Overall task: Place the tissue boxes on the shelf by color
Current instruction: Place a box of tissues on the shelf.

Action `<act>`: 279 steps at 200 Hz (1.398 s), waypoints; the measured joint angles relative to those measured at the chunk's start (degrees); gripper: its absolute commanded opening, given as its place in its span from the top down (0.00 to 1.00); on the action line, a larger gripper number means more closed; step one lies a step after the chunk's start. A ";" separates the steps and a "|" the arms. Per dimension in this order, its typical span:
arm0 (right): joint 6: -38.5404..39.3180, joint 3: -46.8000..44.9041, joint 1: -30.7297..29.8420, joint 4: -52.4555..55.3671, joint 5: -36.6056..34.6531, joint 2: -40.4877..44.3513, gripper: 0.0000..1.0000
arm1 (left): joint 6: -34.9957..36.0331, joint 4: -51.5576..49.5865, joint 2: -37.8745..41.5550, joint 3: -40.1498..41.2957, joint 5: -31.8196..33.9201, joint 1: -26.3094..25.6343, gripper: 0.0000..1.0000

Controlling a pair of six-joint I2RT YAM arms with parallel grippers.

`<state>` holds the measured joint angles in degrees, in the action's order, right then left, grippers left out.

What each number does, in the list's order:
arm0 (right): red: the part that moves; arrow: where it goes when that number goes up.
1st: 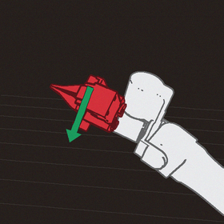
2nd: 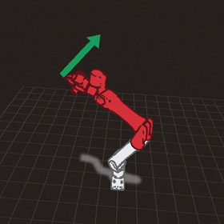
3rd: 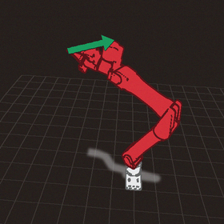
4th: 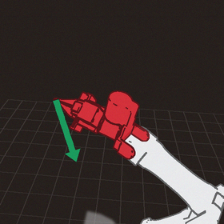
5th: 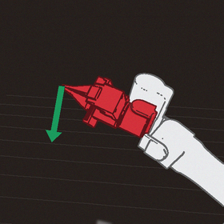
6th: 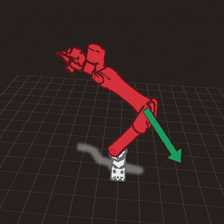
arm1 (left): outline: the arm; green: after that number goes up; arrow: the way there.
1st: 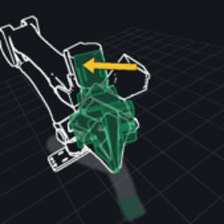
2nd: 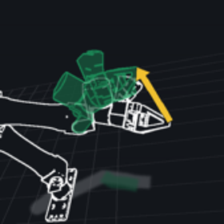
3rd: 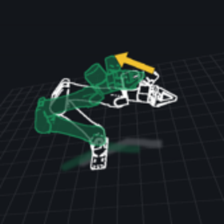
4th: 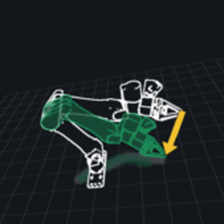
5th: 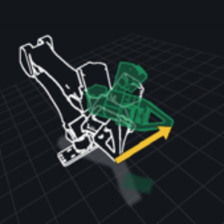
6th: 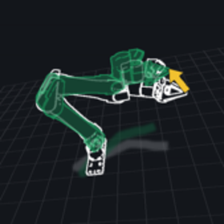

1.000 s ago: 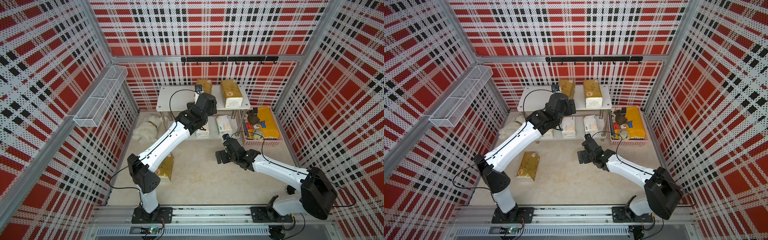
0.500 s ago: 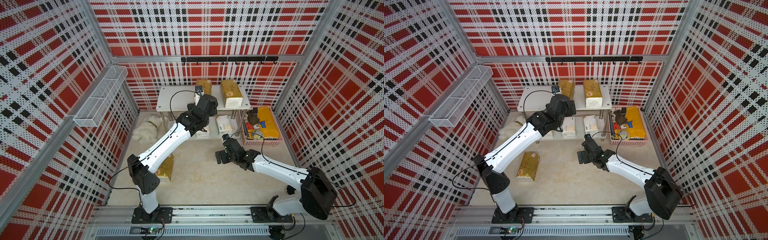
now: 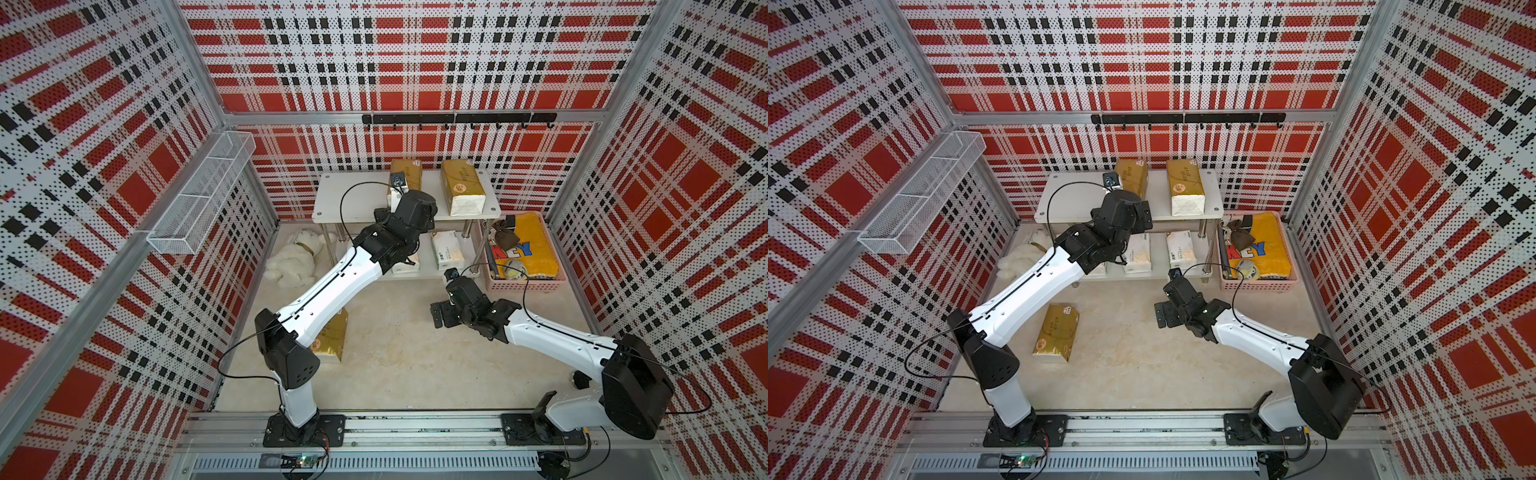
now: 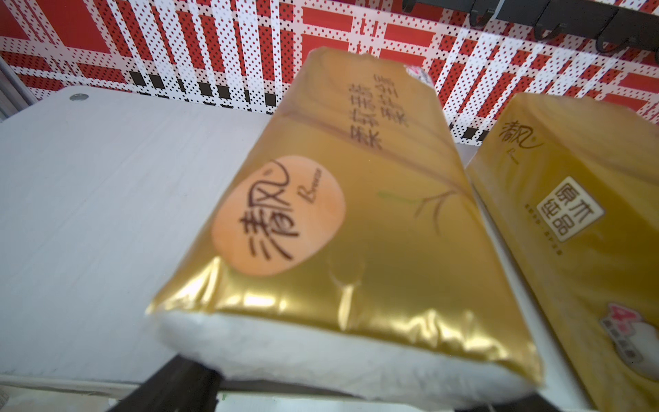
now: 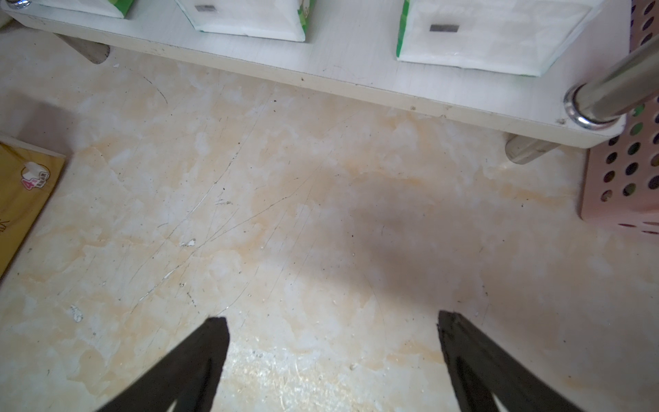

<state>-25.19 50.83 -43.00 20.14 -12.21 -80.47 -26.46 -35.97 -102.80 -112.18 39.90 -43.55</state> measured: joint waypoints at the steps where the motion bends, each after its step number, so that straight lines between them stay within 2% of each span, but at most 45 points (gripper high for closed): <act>1: 0.00 0.00 0.00 -0.02 0.00 0.00 0.00 | 0.00 0.00 0.00 0.00 0.00 0.00 0.02; 134: 0.00 0.00 -0.02 -0.11 0.00 -0.02 0.00 | 1.01 1.18 1.42 1.77 0.83 -1.27 0.01; 279: -0.02 0.24 -0.76 -0.04 -0.28 -0.66 0.00 | 0.87 1.68 5.70 7.91 0.87 -3.34 0.01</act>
<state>-25.21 51.07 -43.77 20.10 -12.49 -81.12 -25.58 -34.28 -97.10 -104.27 40.77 -46.89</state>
